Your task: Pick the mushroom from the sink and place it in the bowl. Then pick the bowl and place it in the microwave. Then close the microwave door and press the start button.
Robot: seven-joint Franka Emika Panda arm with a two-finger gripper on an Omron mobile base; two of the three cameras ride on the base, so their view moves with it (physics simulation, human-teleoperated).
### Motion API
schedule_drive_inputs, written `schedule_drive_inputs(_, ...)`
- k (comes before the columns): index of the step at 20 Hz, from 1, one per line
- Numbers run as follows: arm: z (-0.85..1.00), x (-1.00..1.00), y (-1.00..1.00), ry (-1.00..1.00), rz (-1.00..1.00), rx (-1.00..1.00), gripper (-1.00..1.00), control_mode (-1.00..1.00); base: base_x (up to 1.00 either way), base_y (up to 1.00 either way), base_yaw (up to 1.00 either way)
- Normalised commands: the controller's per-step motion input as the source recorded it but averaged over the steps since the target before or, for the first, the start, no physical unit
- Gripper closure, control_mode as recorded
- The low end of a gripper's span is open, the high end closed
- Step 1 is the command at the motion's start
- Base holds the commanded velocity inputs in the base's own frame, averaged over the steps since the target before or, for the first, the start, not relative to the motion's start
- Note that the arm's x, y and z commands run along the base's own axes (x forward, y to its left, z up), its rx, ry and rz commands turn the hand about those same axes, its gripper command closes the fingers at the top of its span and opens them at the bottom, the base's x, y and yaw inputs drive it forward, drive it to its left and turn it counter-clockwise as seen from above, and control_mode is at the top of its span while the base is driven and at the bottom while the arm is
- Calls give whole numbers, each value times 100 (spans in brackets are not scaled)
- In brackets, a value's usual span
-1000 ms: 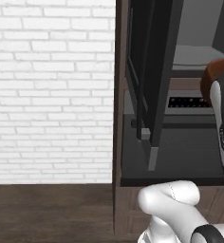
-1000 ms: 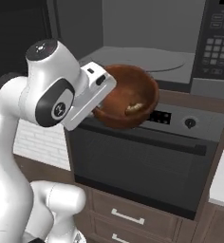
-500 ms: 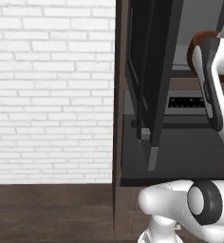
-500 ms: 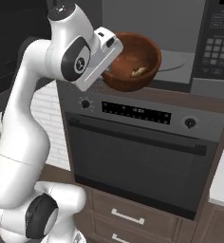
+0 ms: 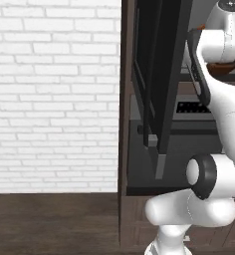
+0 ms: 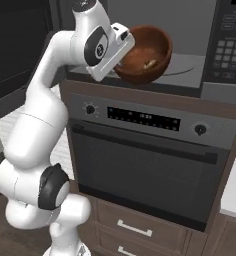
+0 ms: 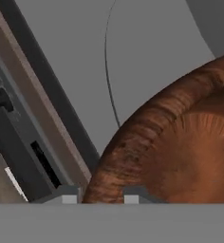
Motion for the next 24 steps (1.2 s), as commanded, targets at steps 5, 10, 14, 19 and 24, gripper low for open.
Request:
schedule_drive_inputs(5,0,100,-3,9,0,0,100,-100,0,0,0)
schedule_drive_inputs(10,30,90,-29,3,0,2,100,-100,0,0,0)
schedule_drive_inputs(14,-27,94,-25,0,13,0,100,-100,0,0,0)
schedule_drive_inputs(19,-24,11,-4,-4,20,-1,-100,-100,0,0,0)
schedule_drive_inputs(24,-16,-100,-2,-16,10,-1,-100,-100,0,0,0)
